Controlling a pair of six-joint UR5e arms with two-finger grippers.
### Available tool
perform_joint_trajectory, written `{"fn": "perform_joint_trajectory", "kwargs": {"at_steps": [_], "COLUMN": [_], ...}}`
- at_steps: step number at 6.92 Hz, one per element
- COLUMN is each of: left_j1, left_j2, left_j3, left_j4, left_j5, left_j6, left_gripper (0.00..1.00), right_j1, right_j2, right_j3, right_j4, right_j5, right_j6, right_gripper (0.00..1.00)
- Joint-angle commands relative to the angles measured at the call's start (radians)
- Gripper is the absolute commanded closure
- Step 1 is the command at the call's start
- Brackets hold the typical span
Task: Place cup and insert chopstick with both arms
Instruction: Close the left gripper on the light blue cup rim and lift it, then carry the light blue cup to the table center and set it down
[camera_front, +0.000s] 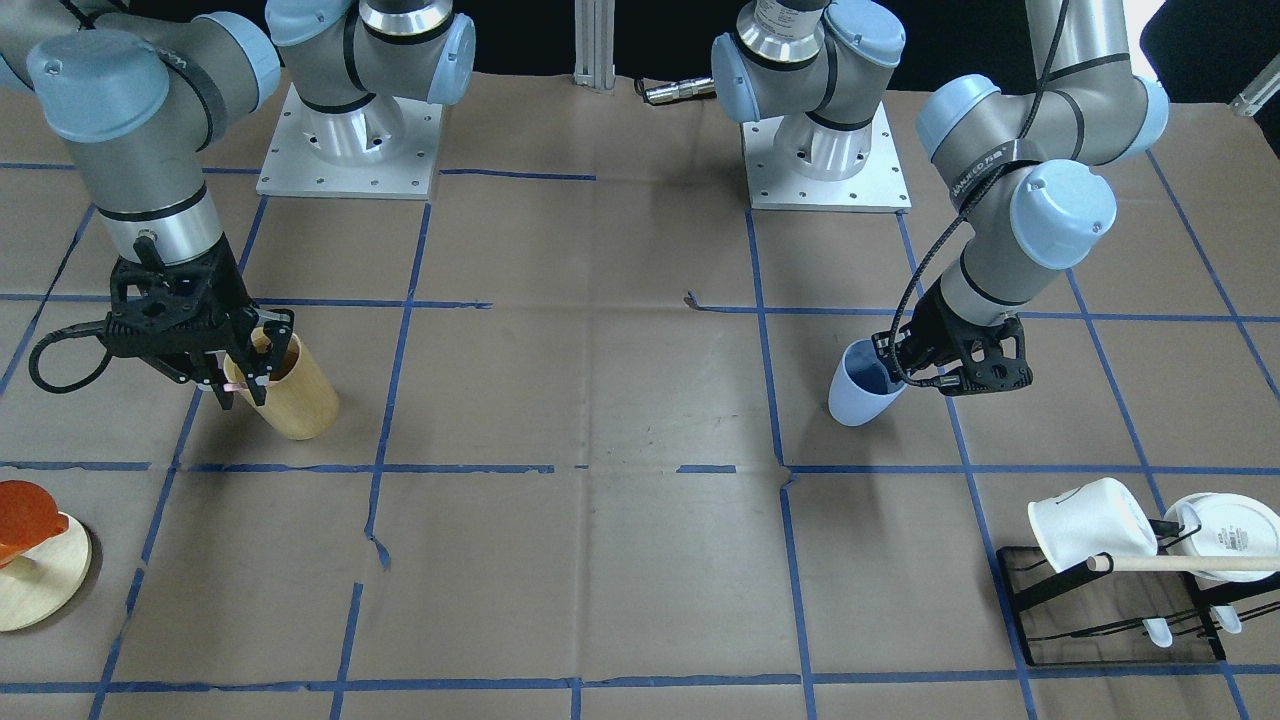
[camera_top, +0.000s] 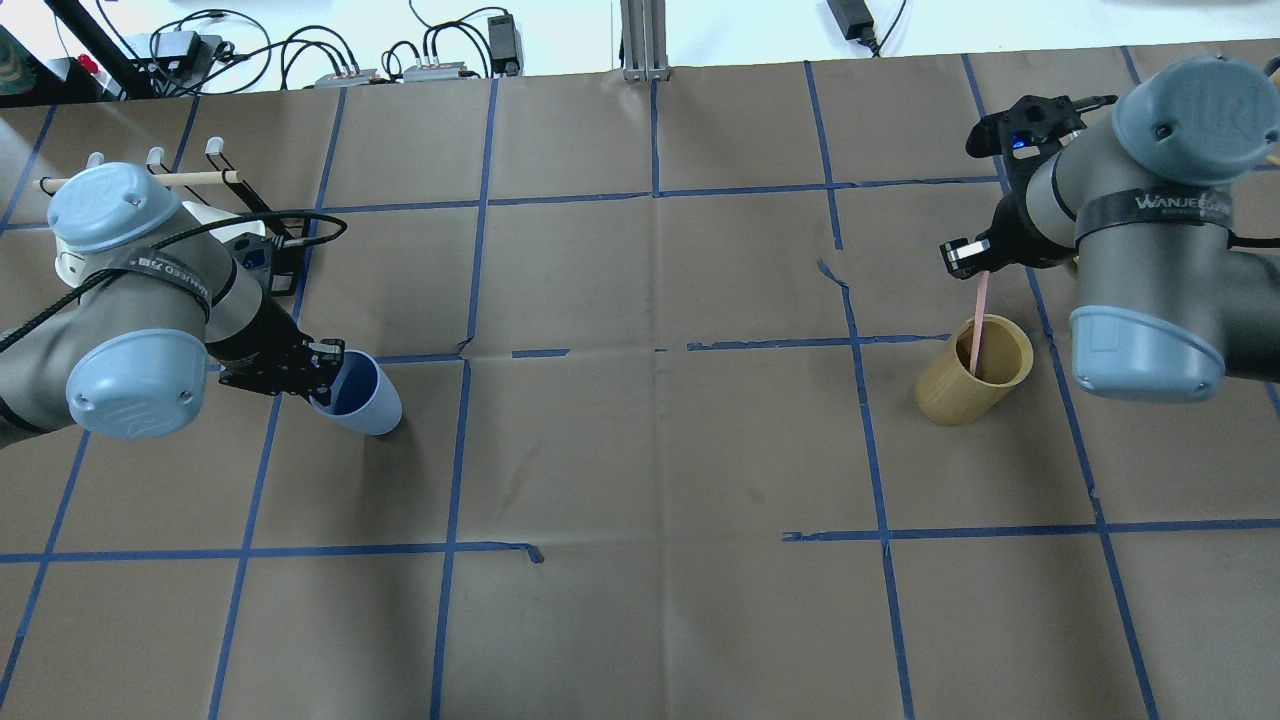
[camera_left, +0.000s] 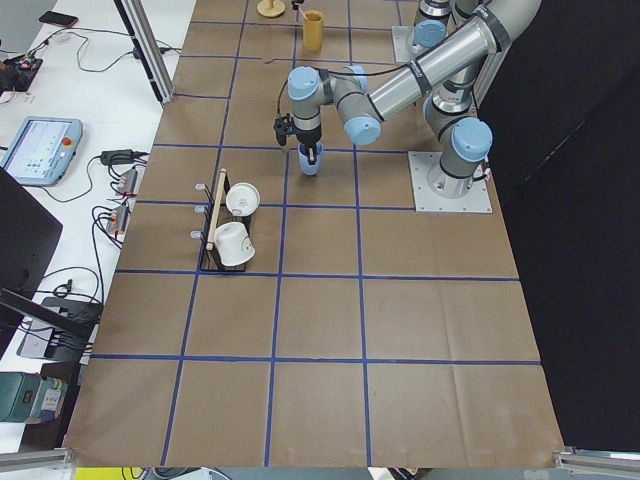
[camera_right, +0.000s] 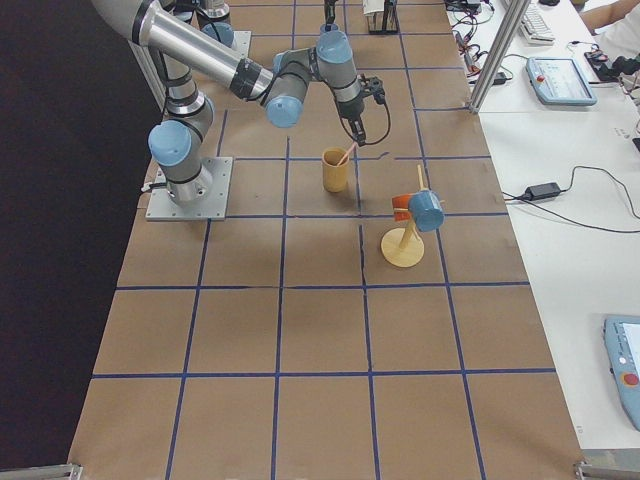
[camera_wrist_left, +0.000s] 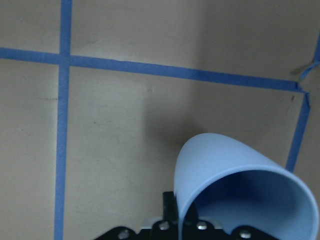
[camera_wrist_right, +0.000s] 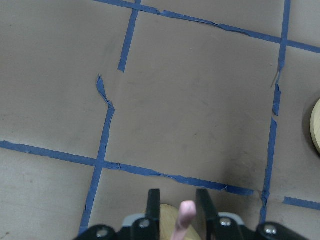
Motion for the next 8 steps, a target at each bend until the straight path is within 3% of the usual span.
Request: {"fn": "perform_joint_trajectory", "kwargs": {"at_steps": [1, 4, 6, 8], "left_j1": [-0.184, -0.441, -0.554, -0.566], "left_j2": [-0.051, -0.197, -0.306, -0.309], "left_j3": [0.105, 0.315, 0.383, 0.375], "left_j4": [-0.003, -0.006, 0.007, -0.004], "left_j5": [-0.023, -0.047, -0.07, -0.067], "left_j6": [-0.243, -0.376, -0.443, -0.443], "left_gripper": [1.0, 0.99, 0.99, 0.97], "right_j1": [-0.001, -0.001, -0.001, -0.003], "right_j2": [0.0, -0.002, -0.006, -0.011], "right_j3": [0.0, -0.006, -0.009, -0.026], "right_j4": [0.006, 0.006, 0.006, 0.009], "right_j5": [-0.001, -0.003, -0.003, -0.003], "right_j6": [0.002, 0.002, 0.002, 0.008], "right_gripper": [0.77, 0.88, 0.88, 0.88]}}
